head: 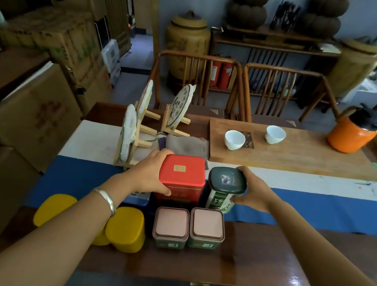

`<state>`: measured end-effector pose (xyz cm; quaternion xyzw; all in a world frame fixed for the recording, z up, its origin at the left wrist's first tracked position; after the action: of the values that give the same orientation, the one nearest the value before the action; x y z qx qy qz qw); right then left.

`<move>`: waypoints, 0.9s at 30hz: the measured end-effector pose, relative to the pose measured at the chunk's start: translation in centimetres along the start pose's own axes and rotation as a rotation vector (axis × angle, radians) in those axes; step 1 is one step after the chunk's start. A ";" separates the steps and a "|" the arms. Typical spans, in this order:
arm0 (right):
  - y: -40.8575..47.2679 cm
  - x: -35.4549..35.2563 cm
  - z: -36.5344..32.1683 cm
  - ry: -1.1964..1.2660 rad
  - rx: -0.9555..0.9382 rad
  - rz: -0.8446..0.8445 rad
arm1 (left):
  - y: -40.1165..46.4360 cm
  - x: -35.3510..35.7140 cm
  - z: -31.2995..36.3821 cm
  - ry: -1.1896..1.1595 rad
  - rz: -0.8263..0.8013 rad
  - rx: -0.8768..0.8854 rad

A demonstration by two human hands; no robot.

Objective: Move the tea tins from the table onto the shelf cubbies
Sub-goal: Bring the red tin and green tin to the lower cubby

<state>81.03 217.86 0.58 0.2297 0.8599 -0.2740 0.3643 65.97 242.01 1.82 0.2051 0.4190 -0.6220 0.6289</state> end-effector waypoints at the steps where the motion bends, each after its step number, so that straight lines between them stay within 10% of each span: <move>1: 0.0 0.0 0.0 0.026 0.001 -0.006 | 0.0 -0.1 0.0 -0.013 -0.001 -0.001; 16: -3.5 -6.8 -2.7 0.404 -0.041 0.094 | -0.6 -8.4 4.9 -0.238 0.044 0.087; 27: -8.2 -20.9 -21.3 0.425 -0.349 0.201 | -9.3 -25.7 12.0 -0.357 0.173 0.196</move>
<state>78.68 221.27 31.28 0.2998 0.9240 -0.0301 0.2352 63.56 247.03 31.08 0.1868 0.2193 -0.6300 0.7212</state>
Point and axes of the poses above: each hand's wrist, its own y-axis towards the middle knuckle, its own x-axis out of the palm, z = x × y, the point moved 8 cm from there along y, towards the middle knuckle, and after that the axes turned 7 degrees about -z, right-handed, at the moved point
